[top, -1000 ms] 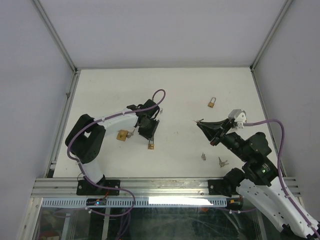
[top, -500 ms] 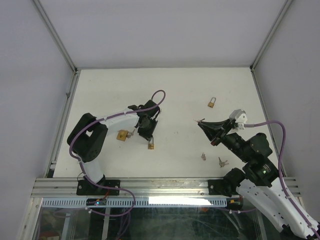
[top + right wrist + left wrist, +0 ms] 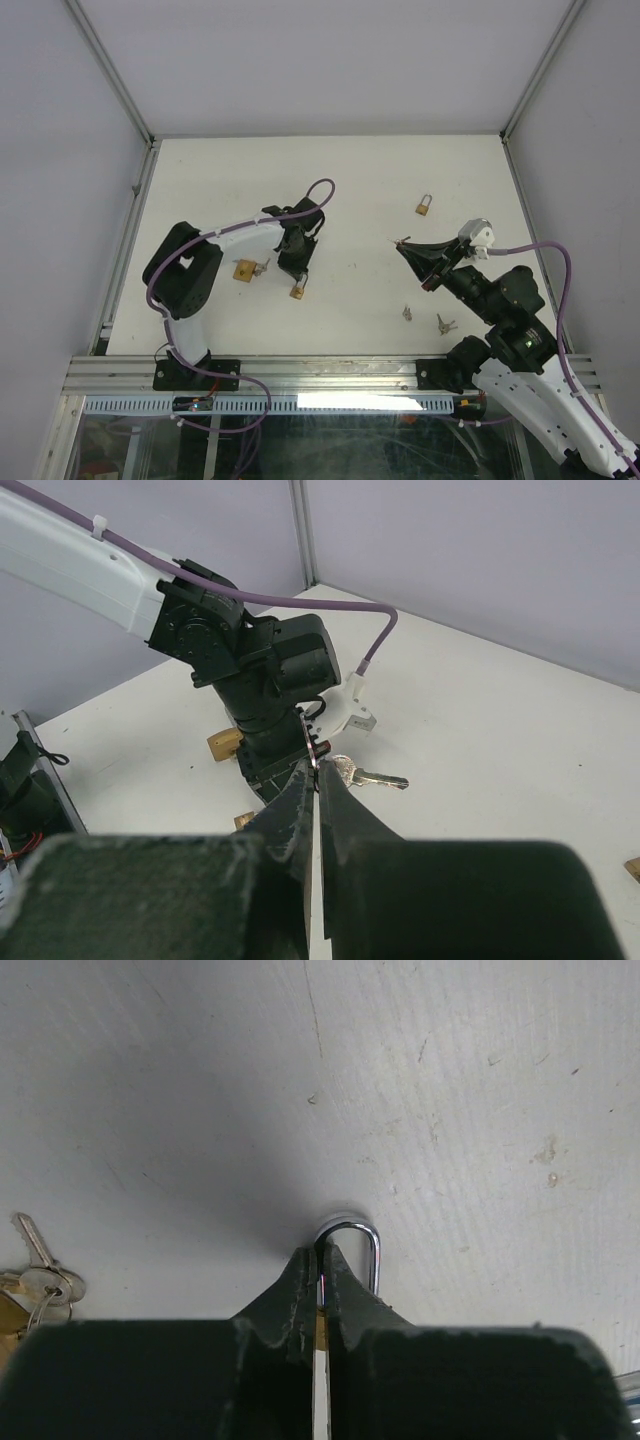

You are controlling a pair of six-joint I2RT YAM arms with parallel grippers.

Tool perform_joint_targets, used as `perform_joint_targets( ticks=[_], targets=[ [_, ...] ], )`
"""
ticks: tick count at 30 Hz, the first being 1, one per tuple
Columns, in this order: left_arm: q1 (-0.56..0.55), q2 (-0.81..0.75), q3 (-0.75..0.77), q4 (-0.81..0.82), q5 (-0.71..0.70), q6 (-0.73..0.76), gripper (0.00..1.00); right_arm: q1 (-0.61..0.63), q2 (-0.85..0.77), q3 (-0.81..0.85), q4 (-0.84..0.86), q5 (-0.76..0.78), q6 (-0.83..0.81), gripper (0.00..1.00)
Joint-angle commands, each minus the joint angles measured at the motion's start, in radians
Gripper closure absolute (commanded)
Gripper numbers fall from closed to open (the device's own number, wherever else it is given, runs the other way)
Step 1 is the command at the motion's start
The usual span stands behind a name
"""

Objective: Unlock with the key

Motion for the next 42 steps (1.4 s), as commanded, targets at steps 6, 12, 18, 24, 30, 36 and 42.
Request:
perform_joint_targets(
  ticks=[6, 12, 18, 24, 30, 36, 42],
  targets=[
    [-0.009, 0.109, 0.058, -0.013, 0.02, 0.058, 1.0, -0.002, -0.005, 0.032, 0.018, 0.012, -0.028, 1.0],
    [-0.007, -0.025, 0.106, 0.017, -0.114, 0.241, 1.0, -0.003, 0.006, 0.029, 0.038, 0.007, -0.031, 1.0],
    [-0.007, -0.134, 0.055, 0.142, -0.155, 0.368, 1.0, -0.002, 0.004, 0.031, 0.045, 0.003, -0.033, 1.0],
    [-0.006, -0.271, -0.048, 0.321, -0.054, 0.404, 1.0, -0.002, -0.009, 0.032, 0.042, 0.008, -0.035, 1.0],
    [0.007, -0.364, -0.211, 0.581, 0.042, 0.447, 1.0, -0.002, 0.01, 0.02, 0.064, -0.002, -0.017, 1.0],
    [0.015, -0.428, -0.305, 0.649, 0.153, 0.448, 1.0, -0.003, 0.052, 0.021, 0.081, -0.016, -0.002, 1.0],
    [0.016, -0.512, -0.298, 0.58, 0.192, 0.447, 1.0, -0.002, 0.061, 0.022, 0.077, -0.01, -0.003, 1.0]
  ],
)
